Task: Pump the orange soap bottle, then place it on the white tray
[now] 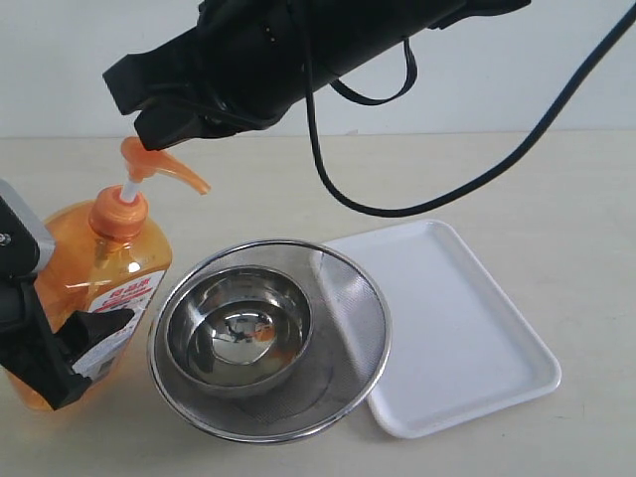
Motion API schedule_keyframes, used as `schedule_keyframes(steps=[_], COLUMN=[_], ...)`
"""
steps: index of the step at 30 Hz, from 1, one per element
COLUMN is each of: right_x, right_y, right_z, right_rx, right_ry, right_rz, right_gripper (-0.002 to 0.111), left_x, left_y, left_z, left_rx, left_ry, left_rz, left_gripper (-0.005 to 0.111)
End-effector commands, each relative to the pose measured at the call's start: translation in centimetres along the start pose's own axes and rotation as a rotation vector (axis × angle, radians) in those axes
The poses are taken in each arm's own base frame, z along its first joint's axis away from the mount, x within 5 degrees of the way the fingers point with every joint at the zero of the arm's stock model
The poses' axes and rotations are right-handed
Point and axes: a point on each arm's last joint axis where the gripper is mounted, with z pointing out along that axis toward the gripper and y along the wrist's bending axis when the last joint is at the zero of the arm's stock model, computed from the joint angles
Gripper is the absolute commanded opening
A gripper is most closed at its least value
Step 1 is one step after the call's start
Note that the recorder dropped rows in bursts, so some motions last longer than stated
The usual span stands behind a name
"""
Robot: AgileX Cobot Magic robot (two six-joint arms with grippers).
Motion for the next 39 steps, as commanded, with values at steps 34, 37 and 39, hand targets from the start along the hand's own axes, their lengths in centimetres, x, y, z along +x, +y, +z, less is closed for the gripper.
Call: schedule_keyframes(steps=[34, 37, 39], right_x=[3.4, 3.8, 3.8], right_y=[-0.1, -0.4, -0.5], right_z=[4.6, 5.0, 5.1], right_rx=[-0.034, -0.034, -0.032], right_ry=[0.229, 0.242, 0.244], right_rz=[0.004, 0.011, 0.013], right_gripper=[0.000, 0.000, 0.000], left_x=[-0.8, -0.8, -0.8], left_y=[0.0, 0.0, 0.0], left_z=[-0.1, -0.1, -0.1], left_rx=[0.004, 0.004, 0.004], left_ry=[-0.065, -0.065, -0.065], left_rz=[-0.004, -0.004, -0.004], left_gripper=[0.005, 0.005, 0.005])
